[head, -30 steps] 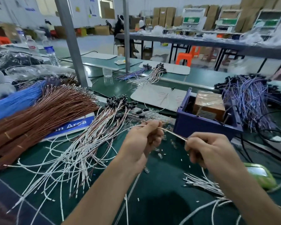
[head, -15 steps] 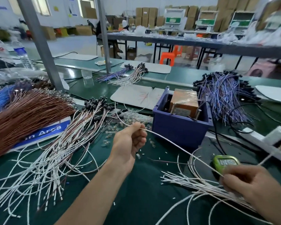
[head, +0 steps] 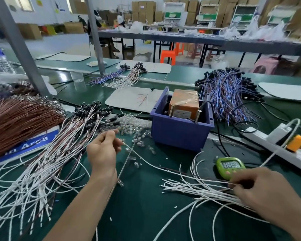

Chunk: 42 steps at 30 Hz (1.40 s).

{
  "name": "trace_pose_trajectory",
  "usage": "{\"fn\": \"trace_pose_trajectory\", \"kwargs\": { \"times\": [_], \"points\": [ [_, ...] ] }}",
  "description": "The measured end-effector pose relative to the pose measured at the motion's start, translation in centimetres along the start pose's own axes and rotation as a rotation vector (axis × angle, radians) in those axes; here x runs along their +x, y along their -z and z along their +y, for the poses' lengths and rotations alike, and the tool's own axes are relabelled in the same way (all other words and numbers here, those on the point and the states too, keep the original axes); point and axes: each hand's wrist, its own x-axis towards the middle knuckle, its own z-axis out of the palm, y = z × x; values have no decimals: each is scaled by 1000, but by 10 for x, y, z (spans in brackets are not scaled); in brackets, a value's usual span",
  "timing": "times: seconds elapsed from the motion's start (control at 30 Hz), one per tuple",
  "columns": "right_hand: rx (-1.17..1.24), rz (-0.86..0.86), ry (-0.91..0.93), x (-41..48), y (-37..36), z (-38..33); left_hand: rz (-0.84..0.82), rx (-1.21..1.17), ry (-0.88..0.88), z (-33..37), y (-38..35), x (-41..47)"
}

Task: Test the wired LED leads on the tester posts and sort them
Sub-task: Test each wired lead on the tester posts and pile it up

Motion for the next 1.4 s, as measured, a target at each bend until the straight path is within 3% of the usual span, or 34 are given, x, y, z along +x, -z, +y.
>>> {"fn": "trace_pose_trajectory", "kwargs": {
  "times": [0.17,0.3,0.63,0.77,0.87,1.03,1.23,1.4],
  "points": [
    [-98,129,-49,4,-5,-1,-121,151,-57,-8,-6,-7],
    [-7,254,101,-1,-14,-27,-266,107,-76,-5,-7,-13],
    [234,-66,409,32,-89,-123,-570,-17,-22,2,-5,-21],
    [300,-90,555,43,-99,-141,-839,-142,99,13,-1,-26],
    [339,-43,563,46,-93,-141,-995,-340,247,20,5,-22],
    [448,4,578,40,-66,-126,-845,-253,240,13,0,-22],
    [449,47,502,34,-51,-108,-777,47,11,10,-6,-35],
    [379,5,439,35,-47,-90,-751,154,-107,8,-10,-46]
  ]
}}
